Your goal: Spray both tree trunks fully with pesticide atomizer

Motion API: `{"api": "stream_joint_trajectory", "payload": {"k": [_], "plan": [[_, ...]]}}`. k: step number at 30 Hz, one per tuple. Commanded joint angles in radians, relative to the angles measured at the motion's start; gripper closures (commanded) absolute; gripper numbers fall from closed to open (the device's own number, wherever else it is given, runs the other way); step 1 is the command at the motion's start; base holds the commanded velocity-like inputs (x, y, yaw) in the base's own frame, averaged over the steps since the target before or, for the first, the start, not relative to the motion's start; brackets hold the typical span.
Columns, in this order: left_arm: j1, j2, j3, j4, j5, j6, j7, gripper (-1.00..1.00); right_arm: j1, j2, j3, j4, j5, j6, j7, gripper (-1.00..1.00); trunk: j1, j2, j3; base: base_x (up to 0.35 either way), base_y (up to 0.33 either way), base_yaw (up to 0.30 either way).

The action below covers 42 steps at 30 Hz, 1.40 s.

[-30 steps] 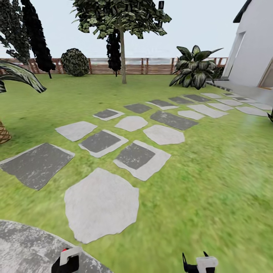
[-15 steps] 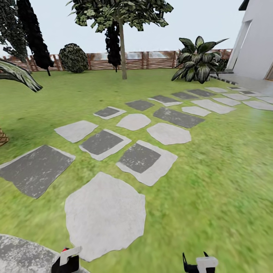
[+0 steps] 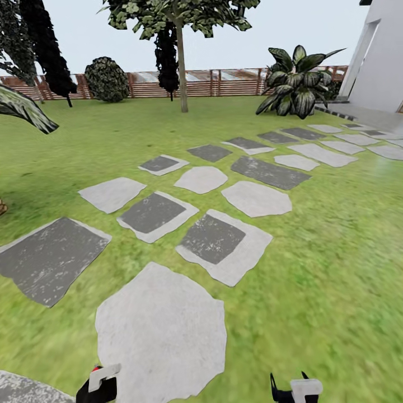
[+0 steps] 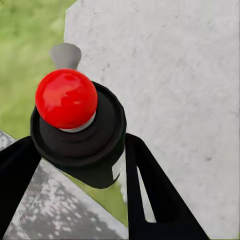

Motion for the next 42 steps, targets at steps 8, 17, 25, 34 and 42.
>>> {"api": "stream_joint_trajectory", "payload": {"k": [8, 17, 25, 34, 42], "plan": [[0.000, 0.000, -0.003, 0.001, 0.010, -0.004, 0.000, 1.00, -0.001, 0.000, -0.003, 0.001, 0.012, -0.003, -0.005, -1.00, 0.000, 0.000, -0.014, 0.313, 0.129, 0.000], [-0.001, 0.000, -0.003, 0.001, 0.010, -0.004, 0.000, 1.00, -0.001, 0.000, -0.001, 0.001, 0.012, -0.003, -0.005, -1.00, 0.000, 0.000, -0.016, 0.335, 0.035, 0.000], [-0.001, 0.000, -0.003, 0.001, 0.010, -0.004, 0.000, 1.00, -0.001, 0.000, -0.001, 0.001, 0.012, -0.003, -0.005, -1.00, 0.000, 0.000, -0.016, 0.338, 0.001, 0.000], [0.000, 0.000, -0.003, 0.001, 0.010, -0.004, 0.000, 1.00, -0.001, 0.000, -0.001, 0.001, 0.012, -0.003, -0.004, -1.00, 0.000, 0.000, -0.016, 0.338, 0.000, 0.000], [-0.001, 0.000, -0.003, 0.001, 0.010, -0.004, 0.000, 1.00, -0.001, 0.000, 0.000, 0.001, 0.012, -0.003, -0.004, -1.00, 0.000, 0.000, -0.010, 0.338, 0.000, 0.000]]}}
